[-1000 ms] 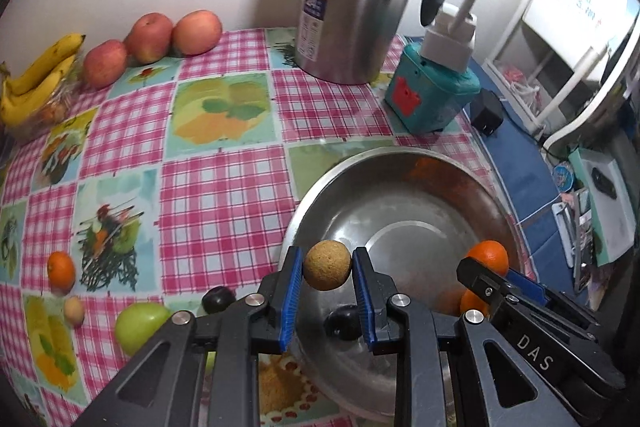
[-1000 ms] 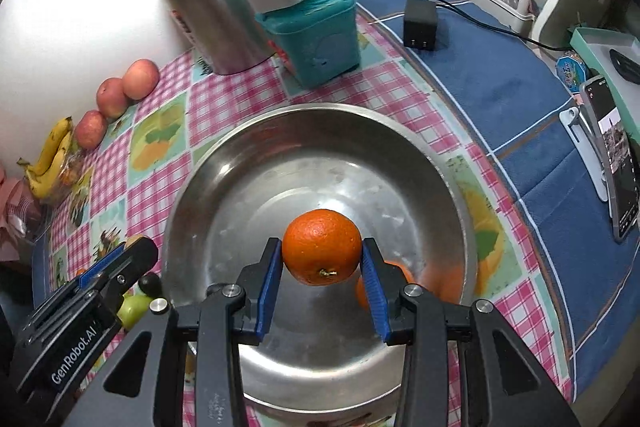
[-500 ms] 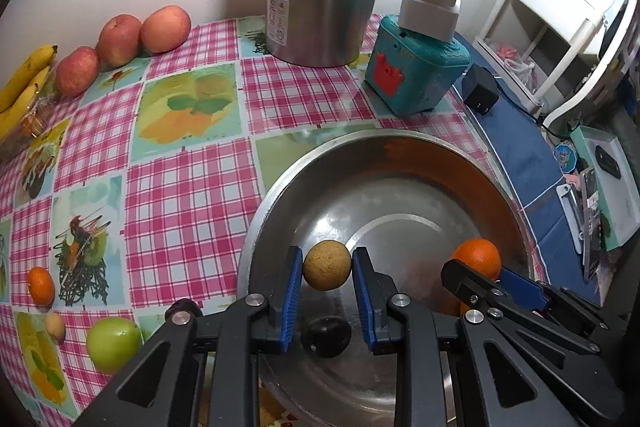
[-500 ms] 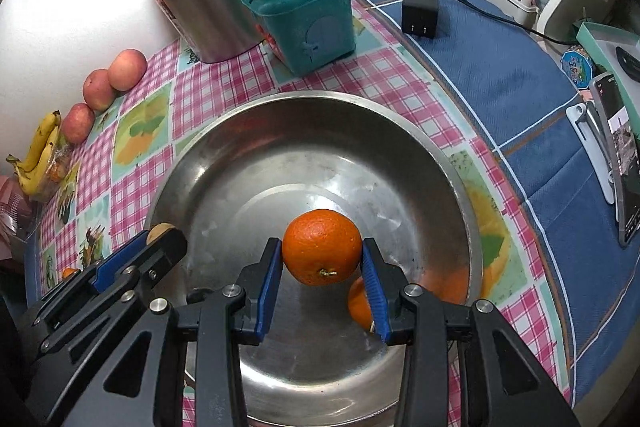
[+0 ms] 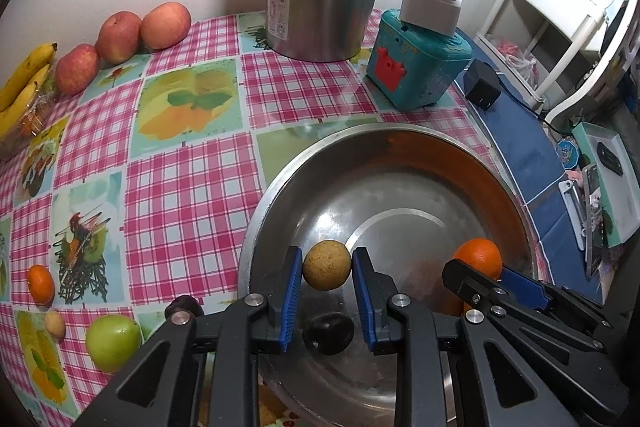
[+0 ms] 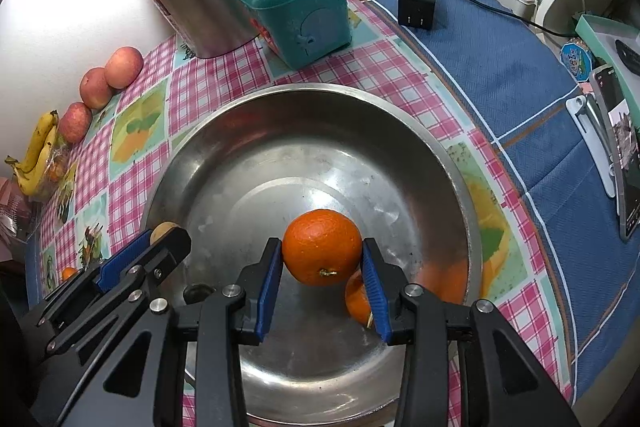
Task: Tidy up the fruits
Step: 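Lower the orange and potato into the pan and open both tools, then withdraw both open tools from the pan back over the fruit, then move both tools toward a dark plum and another small potato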
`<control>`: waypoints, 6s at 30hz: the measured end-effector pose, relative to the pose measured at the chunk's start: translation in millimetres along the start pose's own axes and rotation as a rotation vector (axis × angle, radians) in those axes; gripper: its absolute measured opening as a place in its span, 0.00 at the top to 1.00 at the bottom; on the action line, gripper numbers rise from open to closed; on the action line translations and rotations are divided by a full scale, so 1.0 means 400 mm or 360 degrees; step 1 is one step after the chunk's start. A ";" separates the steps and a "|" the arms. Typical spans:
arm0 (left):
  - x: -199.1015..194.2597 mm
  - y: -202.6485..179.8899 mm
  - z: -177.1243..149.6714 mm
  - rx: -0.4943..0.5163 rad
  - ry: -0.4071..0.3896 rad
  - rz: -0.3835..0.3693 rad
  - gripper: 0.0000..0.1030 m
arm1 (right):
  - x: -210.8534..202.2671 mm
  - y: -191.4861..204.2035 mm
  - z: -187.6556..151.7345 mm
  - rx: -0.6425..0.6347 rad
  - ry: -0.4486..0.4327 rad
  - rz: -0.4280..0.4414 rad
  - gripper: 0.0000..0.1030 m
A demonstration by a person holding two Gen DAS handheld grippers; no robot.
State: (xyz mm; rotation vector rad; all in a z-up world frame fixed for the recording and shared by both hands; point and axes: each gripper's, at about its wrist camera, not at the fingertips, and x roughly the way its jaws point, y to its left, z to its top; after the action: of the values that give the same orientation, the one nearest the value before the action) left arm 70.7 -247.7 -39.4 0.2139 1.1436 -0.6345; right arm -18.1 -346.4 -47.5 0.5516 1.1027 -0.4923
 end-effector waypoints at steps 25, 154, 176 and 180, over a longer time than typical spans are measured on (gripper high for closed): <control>-0.102 0.163 -0.027 -0.0329 0.0080 0.0183 0.67 | -0.084 0.025 -0.005 -0.0107 -0.0080 0.0011 0.60; -0.281 0.474 -0.155 -0.0560 -0.0160 0.0407 0.00 | -0.045 0.255 -0.098 -0.0541 -0.0249 -0.0007 0.10; -0.293 0.659 -0.178 -0.0812 -0.0166 0.0450 0.00 | -0.041 0.435 -0.169 -0.0690 -0.0172 0.0208 0.08; -0.285 0.651 -0.170 -0.0788 -0.0181 0.0429 0.00 | -0.032 0.441 -0.169 -0.0672 -0.0151 0.0226 0.08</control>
State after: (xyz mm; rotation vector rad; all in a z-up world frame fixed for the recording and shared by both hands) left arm 136.2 35.0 -6.1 -0.0910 1.1034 -0.1131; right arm 40.4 -167.2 -29.0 0.2301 1.0309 -0.1513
